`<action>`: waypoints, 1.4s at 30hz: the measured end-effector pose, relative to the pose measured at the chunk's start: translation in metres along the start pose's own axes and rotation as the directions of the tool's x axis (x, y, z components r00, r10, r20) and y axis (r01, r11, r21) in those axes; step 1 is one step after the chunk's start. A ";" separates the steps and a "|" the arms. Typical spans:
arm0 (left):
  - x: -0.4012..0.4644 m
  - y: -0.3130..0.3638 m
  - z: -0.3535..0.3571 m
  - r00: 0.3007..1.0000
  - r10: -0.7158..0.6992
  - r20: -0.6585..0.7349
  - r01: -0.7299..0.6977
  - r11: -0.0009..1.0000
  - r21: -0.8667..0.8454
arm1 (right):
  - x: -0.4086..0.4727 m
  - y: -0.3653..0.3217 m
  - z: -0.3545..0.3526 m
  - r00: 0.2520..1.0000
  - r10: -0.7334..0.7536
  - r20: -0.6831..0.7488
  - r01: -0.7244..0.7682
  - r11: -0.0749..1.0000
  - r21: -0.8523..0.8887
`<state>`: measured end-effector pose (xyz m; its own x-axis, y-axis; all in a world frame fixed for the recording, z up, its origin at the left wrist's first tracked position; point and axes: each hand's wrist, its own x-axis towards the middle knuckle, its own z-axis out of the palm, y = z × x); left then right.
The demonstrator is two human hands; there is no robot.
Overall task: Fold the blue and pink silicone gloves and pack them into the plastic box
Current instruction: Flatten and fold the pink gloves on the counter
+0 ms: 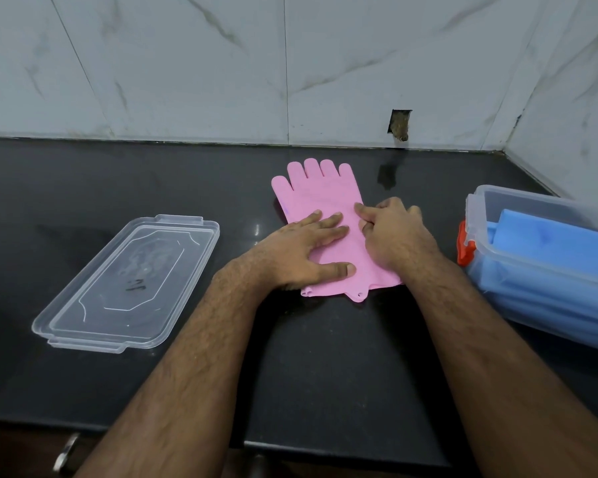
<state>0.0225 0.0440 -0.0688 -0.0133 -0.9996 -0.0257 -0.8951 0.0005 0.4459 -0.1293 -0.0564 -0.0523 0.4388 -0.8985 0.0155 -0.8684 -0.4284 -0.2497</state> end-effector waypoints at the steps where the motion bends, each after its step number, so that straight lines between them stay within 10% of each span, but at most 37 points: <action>1: 0.000 0.000 -0.001 1.000 0.001 -0.002 -0.001 1.000 -0.001 | 0.000 0.000 0.000 1.000 -0.001 0.001 0.001 1.000 0.001; 32: -0.003 -0.001 0.005 0.988 -0.030 -0.150 -0.019 0.949 -0.314 | 0.002 0.007 0.003 0.974 0.164 -0.155 -0.097 0.924 0.371; 42: -0.054 0.031 0.023 0.967 0.006 -0.255 -0.050 0.984 -0.169 | -0.077 0.016 0.012 0.959 0.133 -0.252 0.012 0.865 0.501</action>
<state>-0.0151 0.0986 -0.0742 0.0955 -0.9740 0.2055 -0.8050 0.0459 0.5915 -0.1740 0.0070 -0.0693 0.2470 -0.9424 0.2256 -0.6305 -0.3331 -0.7011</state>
